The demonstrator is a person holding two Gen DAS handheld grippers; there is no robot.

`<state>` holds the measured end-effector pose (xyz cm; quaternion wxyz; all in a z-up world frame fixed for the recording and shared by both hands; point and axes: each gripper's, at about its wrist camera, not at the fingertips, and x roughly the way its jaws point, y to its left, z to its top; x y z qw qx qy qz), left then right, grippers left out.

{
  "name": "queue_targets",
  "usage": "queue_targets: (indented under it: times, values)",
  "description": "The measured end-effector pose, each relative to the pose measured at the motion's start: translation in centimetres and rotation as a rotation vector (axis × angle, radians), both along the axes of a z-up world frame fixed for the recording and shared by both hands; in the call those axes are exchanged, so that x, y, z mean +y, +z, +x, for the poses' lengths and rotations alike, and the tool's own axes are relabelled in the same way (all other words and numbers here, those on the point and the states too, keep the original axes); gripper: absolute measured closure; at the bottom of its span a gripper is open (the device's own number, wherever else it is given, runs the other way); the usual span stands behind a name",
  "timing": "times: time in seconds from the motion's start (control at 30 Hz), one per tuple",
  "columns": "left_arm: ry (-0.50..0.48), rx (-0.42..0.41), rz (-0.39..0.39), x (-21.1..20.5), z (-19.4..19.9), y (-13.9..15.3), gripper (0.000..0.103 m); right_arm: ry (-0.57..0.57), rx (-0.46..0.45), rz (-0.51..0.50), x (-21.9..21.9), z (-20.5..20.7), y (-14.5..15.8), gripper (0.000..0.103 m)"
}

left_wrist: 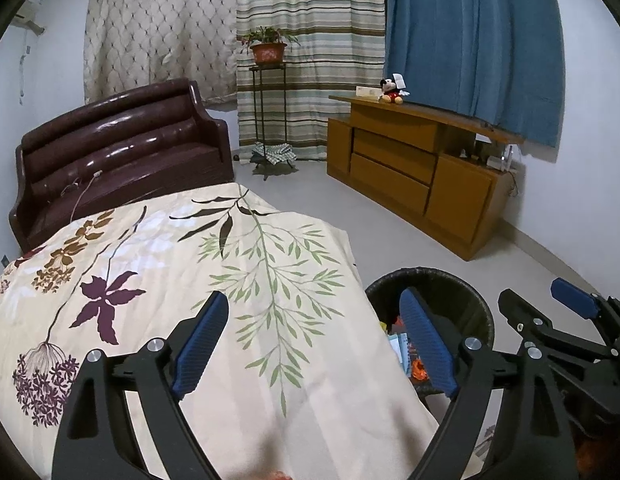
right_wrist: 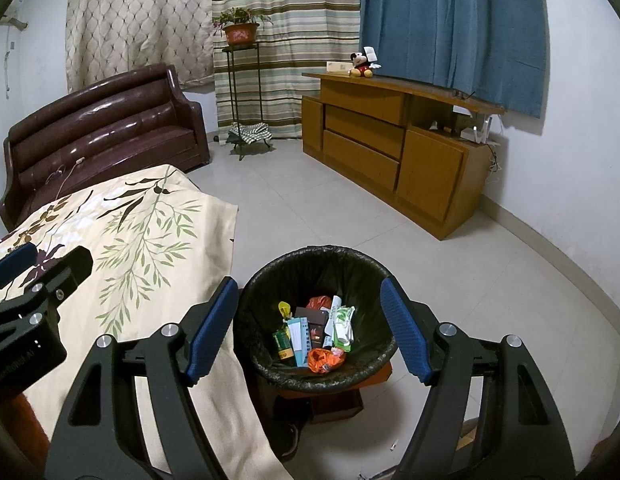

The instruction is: Collect trash

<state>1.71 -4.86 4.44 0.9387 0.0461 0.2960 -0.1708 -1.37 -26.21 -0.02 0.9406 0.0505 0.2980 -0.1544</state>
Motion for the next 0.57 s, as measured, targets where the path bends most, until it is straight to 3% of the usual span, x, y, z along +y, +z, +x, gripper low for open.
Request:
queue_targets:
  times: [0.57]
  values:
    - [0.005, 0.025, -0.013, 0.15, 0.31, -0.04, 0.018, 0.002, 0.003, -0.001, 0.09, 0.09, -0.23, 0.031]
